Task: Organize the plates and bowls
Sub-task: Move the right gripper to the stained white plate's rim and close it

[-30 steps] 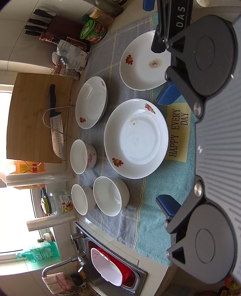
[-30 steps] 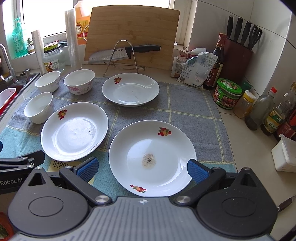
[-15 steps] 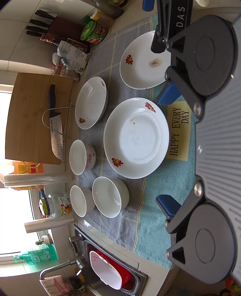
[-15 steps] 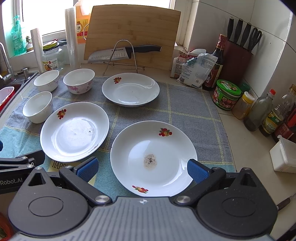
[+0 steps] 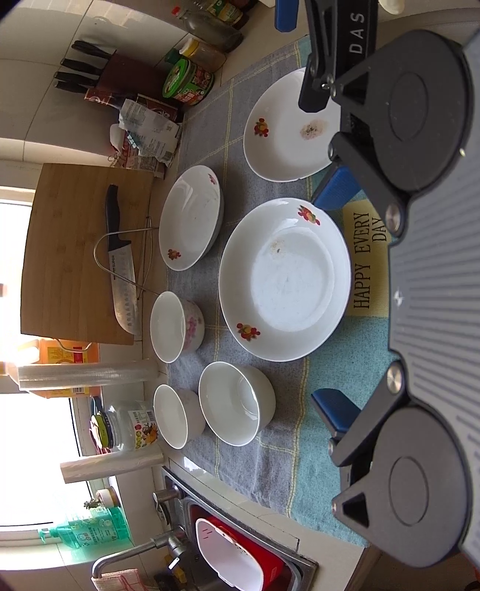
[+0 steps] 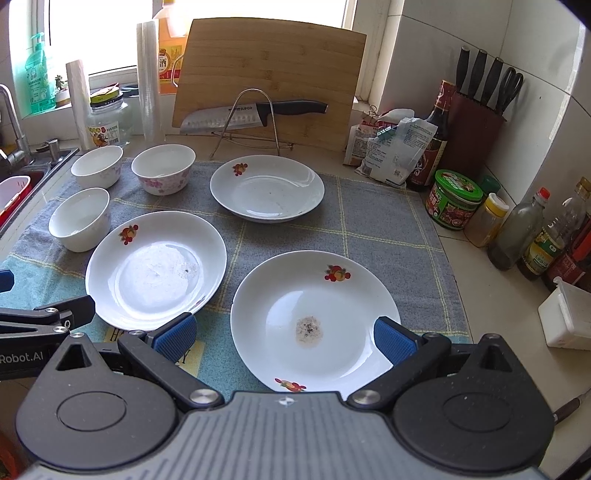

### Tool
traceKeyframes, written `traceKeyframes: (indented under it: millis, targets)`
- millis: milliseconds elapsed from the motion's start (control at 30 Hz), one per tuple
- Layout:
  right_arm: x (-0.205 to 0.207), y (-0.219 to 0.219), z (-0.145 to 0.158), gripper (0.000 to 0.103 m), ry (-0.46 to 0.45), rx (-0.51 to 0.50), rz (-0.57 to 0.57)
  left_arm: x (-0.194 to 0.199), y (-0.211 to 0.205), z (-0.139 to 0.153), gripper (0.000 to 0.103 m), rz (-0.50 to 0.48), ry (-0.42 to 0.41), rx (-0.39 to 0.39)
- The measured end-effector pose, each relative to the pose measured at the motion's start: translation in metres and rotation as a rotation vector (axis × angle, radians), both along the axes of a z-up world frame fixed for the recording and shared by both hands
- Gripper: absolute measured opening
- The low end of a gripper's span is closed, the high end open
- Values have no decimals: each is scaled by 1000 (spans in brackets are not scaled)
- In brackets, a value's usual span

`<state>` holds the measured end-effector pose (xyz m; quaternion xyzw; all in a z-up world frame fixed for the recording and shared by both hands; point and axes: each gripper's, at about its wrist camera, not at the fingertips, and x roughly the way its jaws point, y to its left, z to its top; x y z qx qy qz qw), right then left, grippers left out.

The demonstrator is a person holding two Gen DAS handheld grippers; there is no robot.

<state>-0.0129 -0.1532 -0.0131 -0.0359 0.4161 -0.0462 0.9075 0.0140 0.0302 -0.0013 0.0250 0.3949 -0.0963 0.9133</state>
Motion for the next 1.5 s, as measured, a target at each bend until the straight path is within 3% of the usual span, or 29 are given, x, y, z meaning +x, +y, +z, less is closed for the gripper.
traceKeyframes:
  millis: [400,567,700,900,1167,1300,1500]
  targets:
    - [-11,-30,-7,103,-43,10,-12,-1,0,-11,102,-183,-96,-37]
    - [-9,-59,-10,103,-86,85,19,0,-5,-24,102,-232,-103,-87]
    - [3,-83,-21,103,-74,123,28,-2,-21,-31,102,-279,-99,-70]
    - [24,-117,-47,103,-22,147,73,-4,-56,-45,102,-362,-35,-97]
    - [48,-140,-83,103,98,236,230,-1,-99,-73,102,-402,60,-72]
    - [64,-150,-91,103,107,308,238,0,-113,-88,102,-400,104,-51]
    - [83,-146,-102,103,169,250,347,2,-128,-103,102,-394,114,-20]
